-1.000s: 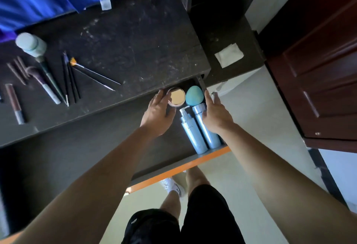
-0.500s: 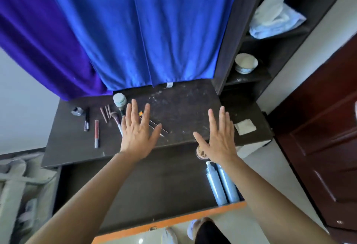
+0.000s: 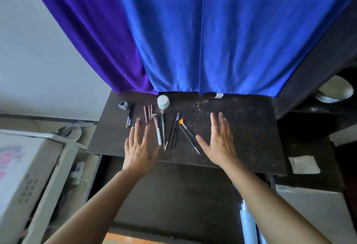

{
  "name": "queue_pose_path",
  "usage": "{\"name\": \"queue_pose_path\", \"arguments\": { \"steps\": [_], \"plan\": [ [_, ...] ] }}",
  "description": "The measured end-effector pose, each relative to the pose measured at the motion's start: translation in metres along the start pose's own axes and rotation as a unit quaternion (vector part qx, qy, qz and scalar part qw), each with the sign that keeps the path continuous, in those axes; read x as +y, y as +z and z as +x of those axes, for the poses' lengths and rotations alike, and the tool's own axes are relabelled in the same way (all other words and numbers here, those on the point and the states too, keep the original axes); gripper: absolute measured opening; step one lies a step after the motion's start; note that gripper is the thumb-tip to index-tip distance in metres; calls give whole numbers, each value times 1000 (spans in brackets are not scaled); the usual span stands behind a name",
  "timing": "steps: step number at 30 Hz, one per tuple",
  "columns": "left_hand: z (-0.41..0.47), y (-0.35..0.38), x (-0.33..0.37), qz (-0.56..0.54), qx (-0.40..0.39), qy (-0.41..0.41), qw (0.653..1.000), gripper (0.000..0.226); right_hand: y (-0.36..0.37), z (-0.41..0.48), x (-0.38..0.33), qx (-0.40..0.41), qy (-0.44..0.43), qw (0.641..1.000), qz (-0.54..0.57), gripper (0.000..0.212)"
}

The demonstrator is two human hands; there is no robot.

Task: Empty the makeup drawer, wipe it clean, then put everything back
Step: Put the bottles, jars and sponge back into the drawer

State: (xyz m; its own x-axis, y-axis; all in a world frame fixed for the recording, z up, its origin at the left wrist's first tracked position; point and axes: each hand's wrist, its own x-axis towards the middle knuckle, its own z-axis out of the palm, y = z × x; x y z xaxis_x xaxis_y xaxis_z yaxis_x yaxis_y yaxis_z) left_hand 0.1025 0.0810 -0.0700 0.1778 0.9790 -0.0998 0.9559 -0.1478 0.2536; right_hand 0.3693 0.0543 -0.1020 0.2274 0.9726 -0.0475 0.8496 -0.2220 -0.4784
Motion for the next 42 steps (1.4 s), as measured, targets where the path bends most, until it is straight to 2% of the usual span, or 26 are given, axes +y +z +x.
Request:
{"name": "queue_pose_path", "arguments": {
  "steps": [6, 11, 17, 20, 24, 26, 29, 32, 37, 42],
  "plan": [
    [32, -20, -51, -5, -6, -134, 991, 85, 34, 62, -49, -53, -38, 997, 43, 90],
    [71, -27, -83, -44, 3, -183, 982, 84, 59, 107, -86, -86, -33, 993, 79, 87],
    [159, 0, -123, -105, 11, -158, 982, 82, 99, 162, -118, -57, -37, 996, 61, 85],
    [193, 19, -138, -123, 26, -147, 981, 74, 127, 184, -127, -50, -35, 996, 64, 86],
    [219, 40, -157, -155, 46, -143, 976, 69, 159, 196, -129, 7, -62, 998, -12, 70],
    [223, 50, -168, -144, 62, -119, 980, 54, 165, 198, -129, 28, -62, 996, -50, 64],
    [223, 52, -177, -154, 78, -122, 977, 38, 162, 200, -134, 8, -46, 998, -45, 61],
    [214, 37, -172, -190, 102, -118, 969, 32, 141, 199, -144, 14, -30, 999, -6, 61],
    [165, 3, -136, -239, 141, -27, 960, 33, 91, 152, -158, 79, 6, 993, 93, 70],
    [91, 12, -86, -298, 70, 13, 952, 31, 59, 51, -127, 105, 75, 988, 86, 67]
  ]
}}
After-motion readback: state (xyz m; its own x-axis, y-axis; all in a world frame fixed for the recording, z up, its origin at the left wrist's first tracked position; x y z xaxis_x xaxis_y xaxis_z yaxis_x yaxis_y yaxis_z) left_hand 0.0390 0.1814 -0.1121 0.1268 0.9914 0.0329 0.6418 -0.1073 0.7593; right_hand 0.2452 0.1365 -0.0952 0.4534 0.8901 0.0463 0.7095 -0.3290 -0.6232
